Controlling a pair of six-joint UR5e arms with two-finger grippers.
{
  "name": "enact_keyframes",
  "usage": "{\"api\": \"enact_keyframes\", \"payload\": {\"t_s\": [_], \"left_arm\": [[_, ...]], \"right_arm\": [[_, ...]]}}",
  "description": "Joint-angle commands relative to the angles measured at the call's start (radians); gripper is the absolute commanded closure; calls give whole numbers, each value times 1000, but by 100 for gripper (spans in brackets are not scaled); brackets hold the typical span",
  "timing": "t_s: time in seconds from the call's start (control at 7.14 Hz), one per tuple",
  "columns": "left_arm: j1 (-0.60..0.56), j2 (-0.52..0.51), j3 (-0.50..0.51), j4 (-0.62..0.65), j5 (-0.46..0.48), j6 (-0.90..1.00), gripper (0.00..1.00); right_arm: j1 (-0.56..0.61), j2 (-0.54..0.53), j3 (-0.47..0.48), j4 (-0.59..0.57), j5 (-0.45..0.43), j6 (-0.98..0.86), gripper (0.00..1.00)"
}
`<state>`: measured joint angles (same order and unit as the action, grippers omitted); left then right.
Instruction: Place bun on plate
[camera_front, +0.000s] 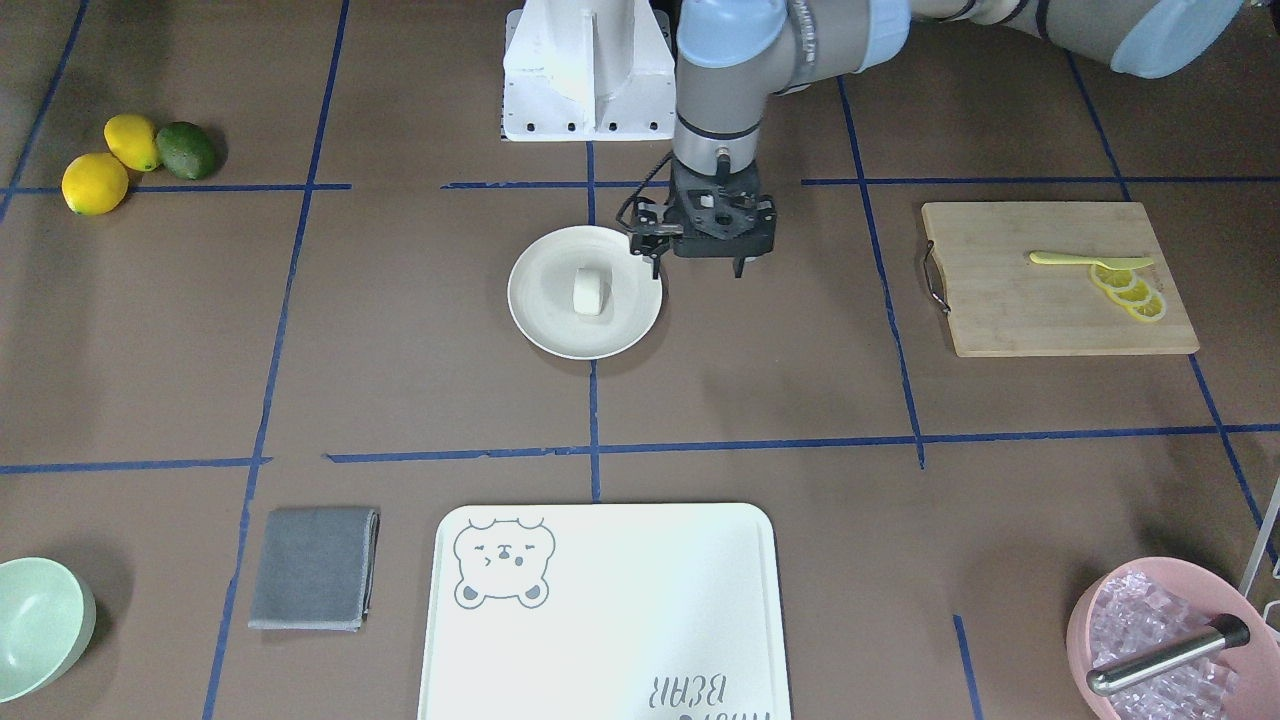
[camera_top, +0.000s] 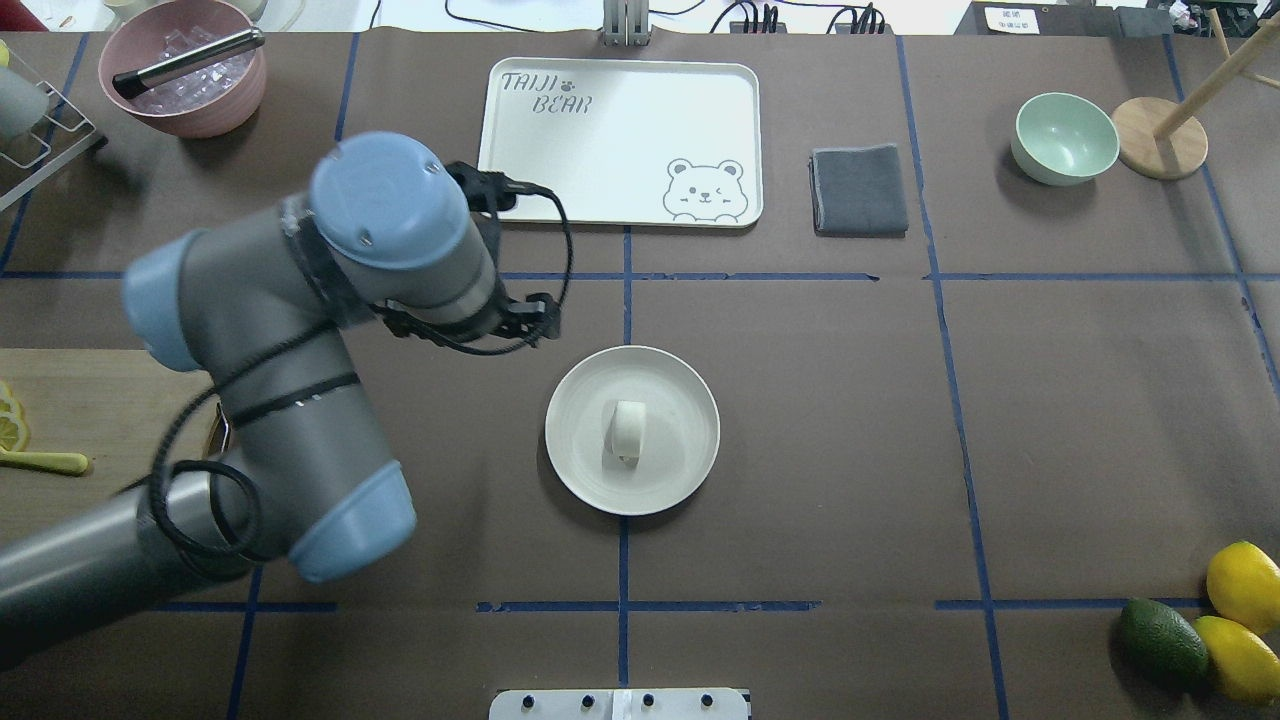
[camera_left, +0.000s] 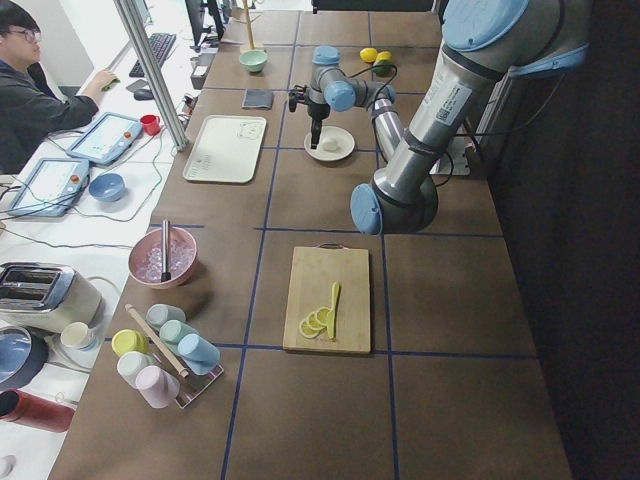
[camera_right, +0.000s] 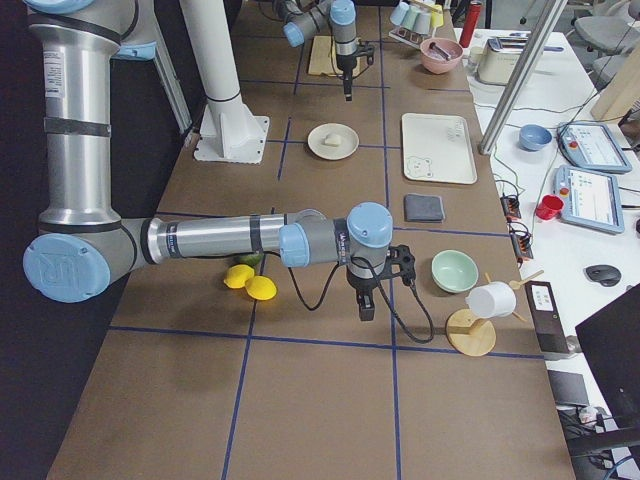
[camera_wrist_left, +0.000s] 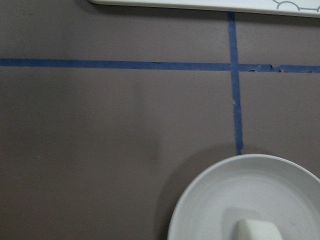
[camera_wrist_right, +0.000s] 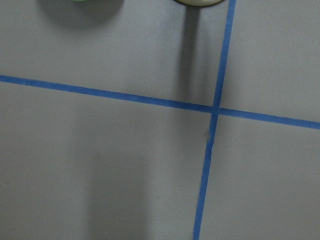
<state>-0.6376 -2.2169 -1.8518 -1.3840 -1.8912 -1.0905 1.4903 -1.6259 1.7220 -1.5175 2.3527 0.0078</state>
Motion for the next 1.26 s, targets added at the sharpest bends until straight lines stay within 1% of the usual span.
{"api": "enact_keyframes", "payload": {"t_s": [0.0,0.42,0.56,0.7,0.84,0.98,1.12], "left_arm": [[-226,148,-46,37,-183,301,0],[-516,356,-17,45,-307,771,0],[-610,393,14,78,-339,928,0],[-716,432,54,104,-345,1069,0],[-805,506,106,96,-371,1188,0],[-879,534,171,86,-429,1249,0],[-923,575,225,50,-440,1293,0]], "right_arm": [[53,3,-33,-3,5,-118,0],[76,-12,-33,-4,68,-120,0],[79,-23,-33,-3,80,-118,0],[79,-23,-32,0,80,-114,0],[79,-23,-32,2,77,-109,0],[79,-23,-35,2,73,-109,0],[79,-23,-36,2,71,-109,0]]}}
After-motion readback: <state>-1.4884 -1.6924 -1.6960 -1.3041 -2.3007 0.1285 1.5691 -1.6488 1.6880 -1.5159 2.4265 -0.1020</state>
